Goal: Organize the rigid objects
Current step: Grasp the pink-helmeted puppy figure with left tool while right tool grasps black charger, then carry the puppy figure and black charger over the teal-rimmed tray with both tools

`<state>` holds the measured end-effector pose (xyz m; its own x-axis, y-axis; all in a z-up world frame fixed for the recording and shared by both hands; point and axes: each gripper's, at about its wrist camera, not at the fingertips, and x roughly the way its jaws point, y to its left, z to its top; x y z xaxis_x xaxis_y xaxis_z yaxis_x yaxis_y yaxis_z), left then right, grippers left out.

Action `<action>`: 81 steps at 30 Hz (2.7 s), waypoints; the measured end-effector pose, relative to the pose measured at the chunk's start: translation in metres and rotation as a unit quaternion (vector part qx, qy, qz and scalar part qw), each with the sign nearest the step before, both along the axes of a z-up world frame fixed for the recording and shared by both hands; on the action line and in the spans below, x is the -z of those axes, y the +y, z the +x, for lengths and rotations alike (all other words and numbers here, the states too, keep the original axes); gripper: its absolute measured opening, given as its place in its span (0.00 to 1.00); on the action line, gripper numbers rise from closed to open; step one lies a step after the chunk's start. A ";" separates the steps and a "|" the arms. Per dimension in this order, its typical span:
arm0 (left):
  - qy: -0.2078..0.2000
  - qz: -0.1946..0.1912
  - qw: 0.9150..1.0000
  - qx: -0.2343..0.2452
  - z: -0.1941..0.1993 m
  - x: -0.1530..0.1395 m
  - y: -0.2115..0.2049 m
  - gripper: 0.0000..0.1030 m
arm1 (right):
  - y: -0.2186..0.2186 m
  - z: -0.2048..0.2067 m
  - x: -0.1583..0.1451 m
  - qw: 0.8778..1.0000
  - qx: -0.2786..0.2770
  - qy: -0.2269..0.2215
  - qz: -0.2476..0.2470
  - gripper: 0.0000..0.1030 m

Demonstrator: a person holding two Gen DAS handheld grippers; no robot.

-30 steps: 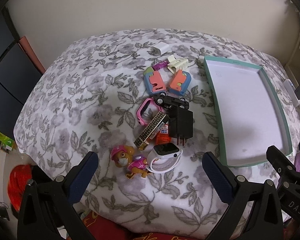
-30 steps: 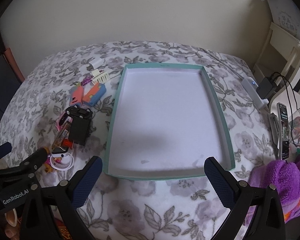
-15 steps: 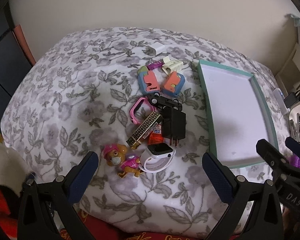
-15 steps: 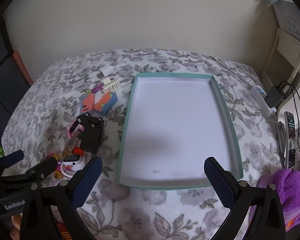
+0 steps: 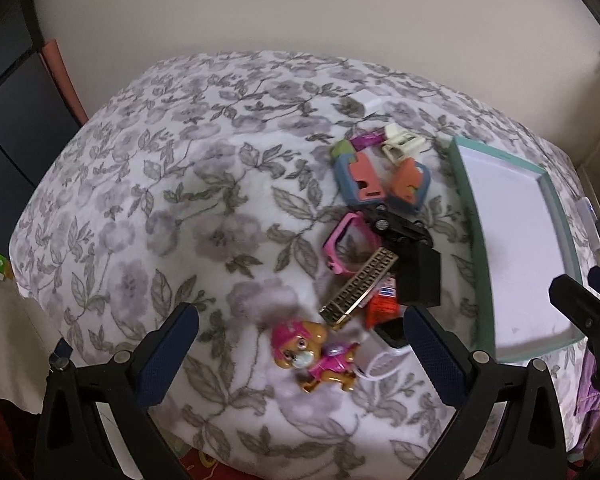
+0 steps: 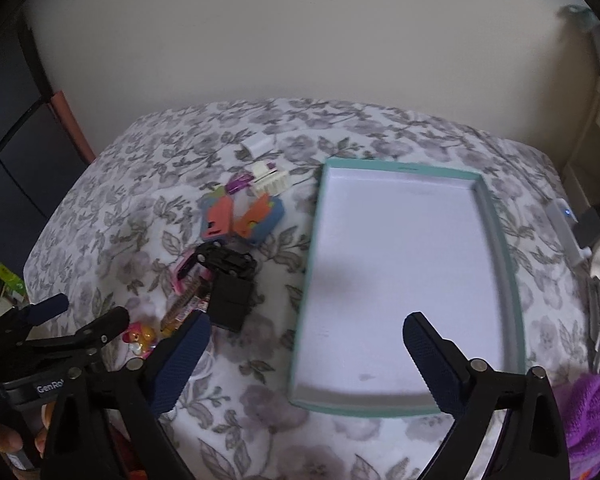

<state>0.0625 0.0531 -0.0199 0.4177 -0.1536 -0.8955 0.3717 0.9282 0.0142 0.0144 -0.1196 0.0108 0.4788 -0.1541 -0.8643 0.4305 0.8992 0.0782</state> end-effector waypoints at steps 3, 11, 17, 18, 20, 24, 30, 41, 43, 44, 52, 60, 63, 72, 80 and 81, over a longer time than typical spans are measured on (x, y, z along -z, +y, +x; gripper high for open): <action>0.012 0.004 1.000 0.002 0.004 0.012 0.004 0.91 | 0.004 0.013 0.010 1.000 -0.007 0.008 0.013 0.89; 0.056 0.005 0.998 -0.003 0.011 0.045 0.012 0.89 | 0.016 0.049 0.041 0.998 -0.033 0.039 0.037 0.77; 0.081 -0.007 0.997 0.009 0.009 0.056 0.009 0.85 | 0.019 0.064 0.062 0.995 -0.043 0.055 0.066 0.63; 0.085 -0.008 0.996 0.012 0.009 0.058 0.008 0.83 | 0.019 0.065 0.065 0.995 -0.045 0.058 0.068 0.59; 0.096 -0.010 0.995 0.017 0.009 0.063 0.006 0.77 | 0.021 0.069 0.072 0.994 -0.051 0.066 0.076 0.53; 0.105 -0.006 0.994 0.011 0.011 0.070 0.006 0.77 | 0.023 0.073 0.083 0.992 -0.053 0.073 0.087 0.52; 0.114 -0.013 0.993 0.014 0.013 0.078 0.004 0.77 | 0.027 0.078 0.095 0.990 -0.058 0.084 0.094 0.52; 0.124 -0.033 0.991 0.027 0.013 0.084 -0.008 0.66 | 0.027 0.077 0.108 0.989 -0.047 0.084 0.116 0.43; 0.122 -0.033 0.992 0.032 0.012 0.083 -0.010 0.64 | 0.027 0.075 0.107 0.988 -0.046 0.084 0.117 0.43; 0.121 -0.033 0.991 0.034 0.011 0.083 -0.011 0.62 | 0.028 0.074 0.107 0.988 -0.045 0.084 0.118 0.43; 0.126 -0.038 0.991 0.028 0.009 0.081 -0.011 0.59 | 0.025 0.064 0.102 0.988 -0.037 0.086 0.121 0.43; 0.132 -0.029 0.991 0.008 0.010 0.079 0.004 0.59 | 0.016 0.055 0.094 0.987 -0.022 0.079 0.135 0.41; 0.131 -0.021 0.991 -0.002 0.009 0.076 0.008 0.59 | 0.015 0.050 0.090 0.987 -0.021 0.073 0.141 0.41; 0.128 -0.013 0.991 -0.026 0.006 0.057 0.025 0.59 | 0.004 0.037 0.065 0.988 -0.016 0.039 0.151 0.41; 0.118 -0.012 0.992 -0.029 0.005 0.031 0.017 0.59 | -0.011 0.027 0.041 0.989 -0.006 0.014 0.150 0.41; 0.116 -0.011 0.993 -0.028 0.004 0.028 0.012 0.59 | -0.013 0.026 0.038 0.988 -0.004 0.010 0.152 0.41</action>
<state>0.0665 0.0654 -0.0482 0.2098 -0.1559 -0.9652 0.3112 0.9465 -0.0853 0.0405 -0.1324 -0.0275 0.4621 0.1178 -0.8789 0.4266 0.8393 0.3369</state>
